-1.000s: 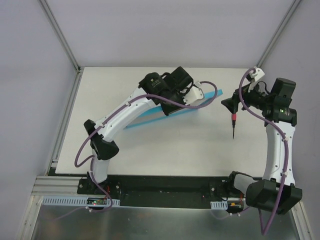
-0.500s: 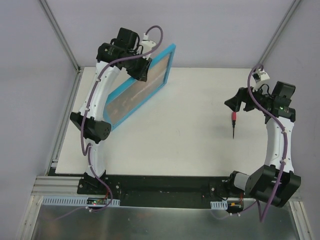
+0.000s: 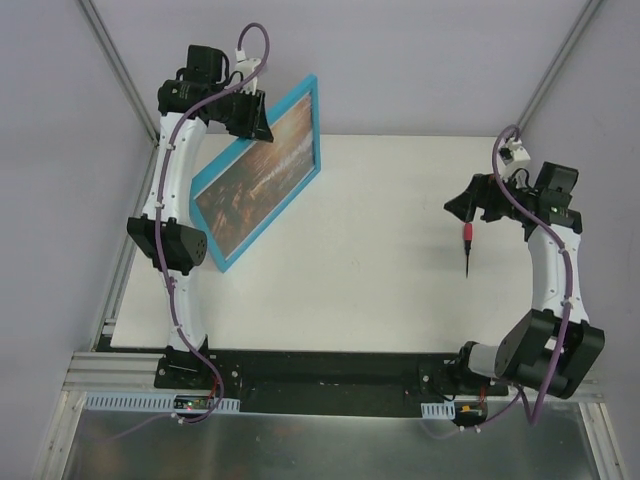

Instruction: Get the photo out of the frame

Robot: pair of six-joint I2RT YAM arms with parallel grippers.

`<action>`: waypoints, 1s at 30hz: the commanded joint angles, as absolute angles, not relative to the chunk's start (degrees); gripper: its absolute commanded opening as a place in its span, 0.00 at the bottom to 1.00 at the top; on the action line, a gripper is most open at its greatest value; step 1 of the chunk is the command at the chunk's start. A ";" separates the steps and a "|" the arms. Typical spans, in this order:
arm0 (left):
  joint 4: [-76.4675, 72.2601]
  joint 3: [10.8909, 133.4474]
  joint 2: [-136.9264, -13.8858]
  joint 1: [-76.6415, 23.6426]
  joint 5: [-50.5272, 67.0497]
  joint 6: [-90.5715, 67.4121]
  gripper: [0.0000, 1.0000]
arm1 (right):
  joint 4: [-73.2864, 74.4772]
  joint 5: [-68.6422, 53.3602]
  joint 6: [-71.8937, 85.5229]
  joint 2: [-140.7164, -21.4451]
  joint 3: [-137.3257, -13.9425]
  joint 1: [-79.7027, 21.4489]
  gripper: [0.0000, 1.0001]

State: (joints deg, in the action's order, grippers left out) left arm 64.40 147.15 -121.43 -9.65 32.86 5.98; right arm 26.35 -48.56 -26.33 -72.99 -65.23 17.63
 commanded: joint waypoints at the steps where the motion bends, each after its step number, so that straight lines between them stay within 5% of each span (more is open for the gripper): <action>1: 59.25 144.41 -128.76 -7.30 35.95 0.18 0.00 | 26.98 -47.20 -28.21 -76.11 -65.04 14.77 0.94; 13: 46.95 133.00 -125.96 -2.20 40.60 -11.59 0.00 | 19.35 -47.29 -18.30 -86.21 -65.04 3.18 0.88; 30: 16.72 89.85 -111.89 -1.76 41.31 -25.13 0.00 | 8.70 -38.85 -0.18 -105.47 -67.32 -7.91 0.83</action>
State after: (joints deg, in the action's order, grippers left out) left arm 22.81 98.00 -115.66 -1.13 43.99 -22.13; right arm 10.92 -40.71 -2.96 -105.41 -64.97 -6.50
